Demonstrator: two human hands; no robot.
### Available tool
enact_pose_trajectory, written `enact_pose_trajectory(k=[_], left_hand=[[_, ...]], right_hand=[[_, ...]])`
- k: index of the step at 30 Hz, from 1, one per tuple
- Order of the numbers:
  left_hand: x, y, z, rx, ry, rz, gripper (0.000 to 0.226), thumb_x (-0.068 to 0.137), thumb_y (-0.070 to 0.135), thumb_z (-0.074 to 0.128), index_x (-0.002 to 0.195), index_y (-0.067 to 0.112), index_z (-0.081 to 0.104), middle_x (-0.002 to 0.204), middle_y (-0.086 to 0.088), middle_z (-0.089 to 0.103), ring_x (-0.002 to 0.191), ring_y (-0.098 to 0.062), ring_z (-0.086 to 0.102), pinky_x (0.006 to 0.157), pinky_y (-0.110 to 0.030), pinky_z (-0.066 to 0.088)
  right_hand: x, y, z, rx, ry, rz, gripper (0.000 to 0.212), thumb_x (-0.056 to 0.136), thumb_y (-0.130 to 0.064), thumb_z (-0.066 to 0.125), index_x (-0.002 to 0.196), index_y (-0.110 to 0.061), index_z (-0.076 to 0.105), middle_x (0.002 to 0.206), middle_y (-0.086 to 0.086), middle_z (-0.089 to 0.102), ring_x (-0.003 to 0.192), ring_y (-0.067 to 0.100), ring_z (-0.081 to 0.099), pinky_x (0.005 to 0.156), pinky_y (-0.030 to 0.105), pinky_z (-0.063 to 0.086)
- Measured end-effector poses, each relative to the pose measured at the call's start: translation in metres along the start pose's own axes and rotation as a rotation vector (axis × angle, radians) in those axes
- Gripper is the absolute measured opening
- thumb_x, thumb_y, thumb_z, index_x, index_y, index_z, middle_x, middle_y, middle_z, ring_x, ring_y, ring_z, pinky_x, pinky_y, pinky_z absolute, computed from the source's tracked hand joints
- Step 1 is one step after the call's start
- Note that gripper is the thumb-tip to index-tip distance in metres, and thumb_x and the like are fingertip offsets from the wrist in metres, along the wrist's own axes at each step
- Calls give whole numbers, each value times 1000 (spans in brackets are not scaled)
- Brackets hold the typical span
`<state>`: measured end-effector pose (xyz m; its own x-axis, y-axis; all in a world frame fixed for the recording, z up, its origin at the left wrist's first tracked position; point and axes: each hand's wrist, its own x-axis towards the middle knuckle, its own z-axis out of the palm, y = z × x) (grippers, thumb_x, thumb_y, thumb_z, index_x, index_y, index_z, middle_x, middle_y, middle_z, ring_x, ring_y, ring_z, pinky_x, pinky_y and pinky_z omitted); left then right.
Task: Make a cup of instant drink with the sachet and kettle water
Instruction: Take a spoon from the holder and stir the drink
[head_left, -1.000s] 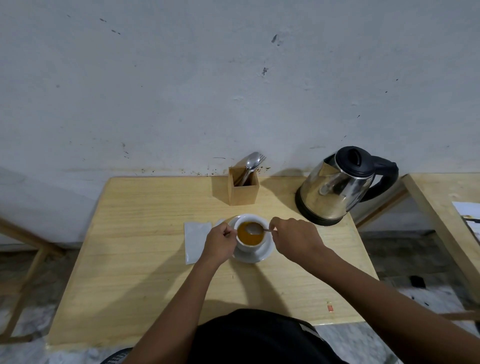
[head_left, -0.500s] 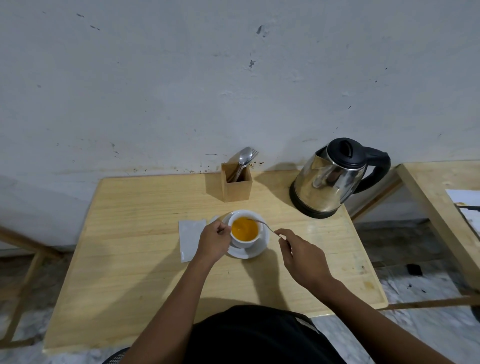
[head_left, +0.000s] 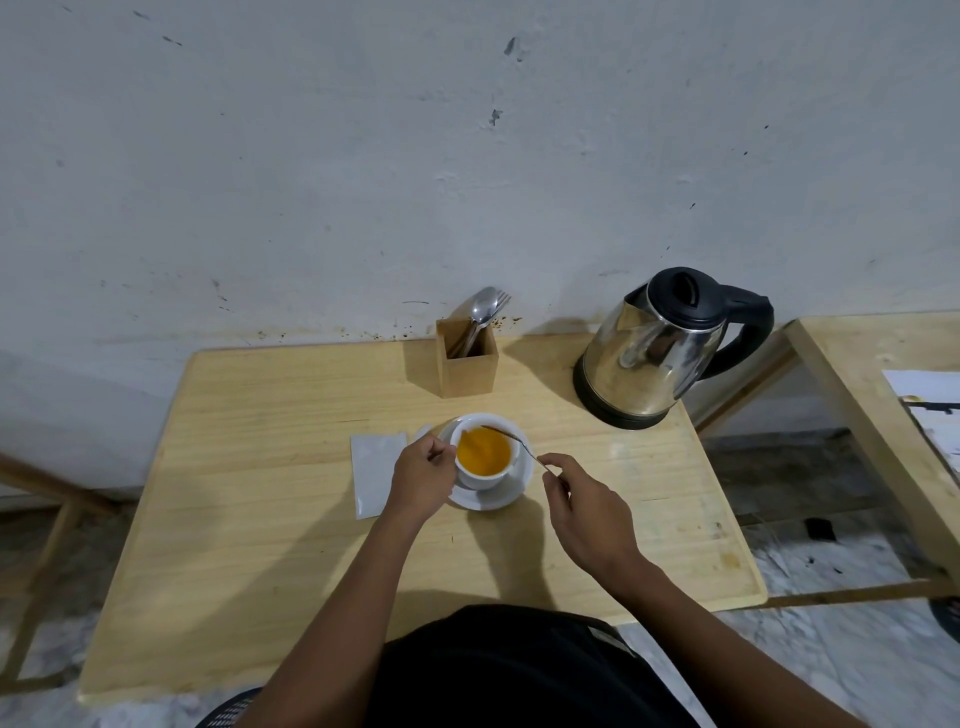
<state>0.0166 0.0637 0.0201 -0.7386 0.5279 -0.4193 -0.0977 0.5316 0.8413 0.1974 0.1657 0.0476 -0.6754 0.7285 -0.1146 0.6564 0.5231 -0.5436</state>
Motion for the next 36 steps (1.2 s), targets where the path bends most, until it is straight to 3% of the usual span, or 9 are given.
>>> enact_pose_trajectory(k=[8, 13, 22, 29, 31, 34, 36], left_hand=[[1, 1, -1, 6, -11, -8, 24, 94, 21, 52, 71, 15, 54, 74, -8, 63, 71, -27, 63, 73, -46, 56], [1, 0, -1, -2, -18, -11, 21, 94, 21, 53, 82, 6, 60, 76, -7, 64, 72, -29, 65, 75, -47, 56], [-1, 3, 0, 3, -13, -10, 21, 94, 22, 52, 75, 13, 56, 75, -7, 63, 81, -38, 68, 75, -46, 56], [0, 1, 0, -4, -9, -9, 22, 94, 22, 52, 73, 15, 57, 74, -8, 63, 70, -27, 63, 73, -44, 56], [0, 1, 0, -11, -8, -12, 22, 94, 21, 52, 73, 15, 56, 73, -7, 63, 69, -26, 63, 72, -42, 55], [0, 0, 0, -18, -5, -18, 22, 94, 21, 52, 74, 12, 55, 71, -6, 62, 68, -26, 63, 71, -41, 55], [-1, 1, 1, -22, -6, -19, 21, 94, 21, 53, 75, 10, 55, 70, -6, 61, 68, -26, 62, 70, -40, 54]], right_hand=[[-4, -2, 3, 24, 38, 60, 28, 101, -31, 41, 127, -35, 50, 63, -6, 56, 56, 6, 52, 51, 23, 30], [-5, 1, 3, 31, 7, 65, 27, 101, -32, 40, 127, -34, 50, 63, -6, 55, 57, 7, 52, 53, 23, 33], [-5, 2, 7, 55, -6, 57, 27, 102, -33, 40, 126, -34, 50, 60, -6, 52, 57, 8, 53, 53, 25, 33], [-5, 8, 4, 83, -31, 51, 28, 102, -33, 40, 127, -35, 51, 60, -6, 53, 59, 8, 54, 54, 25, 35], [-6, 10, 1, 96, -39, 65, 30, 102, -35, 39, 128, -34, 54, 68, -8, 61, 67, 6, 57, 59, 24, 37], [-6, 12, -1, 174, -42, 119, 34, 103, -37, 37, 124, -29, 62, 102, -13, 70, 94, 8, 62, 79, 31, 47], [-6, 14, -2, 277, -10, 160, 32, 103, -33, 37, 116, -27, 66, 105, -15, 67, 98, 6, 59, 83, 33, 47]])
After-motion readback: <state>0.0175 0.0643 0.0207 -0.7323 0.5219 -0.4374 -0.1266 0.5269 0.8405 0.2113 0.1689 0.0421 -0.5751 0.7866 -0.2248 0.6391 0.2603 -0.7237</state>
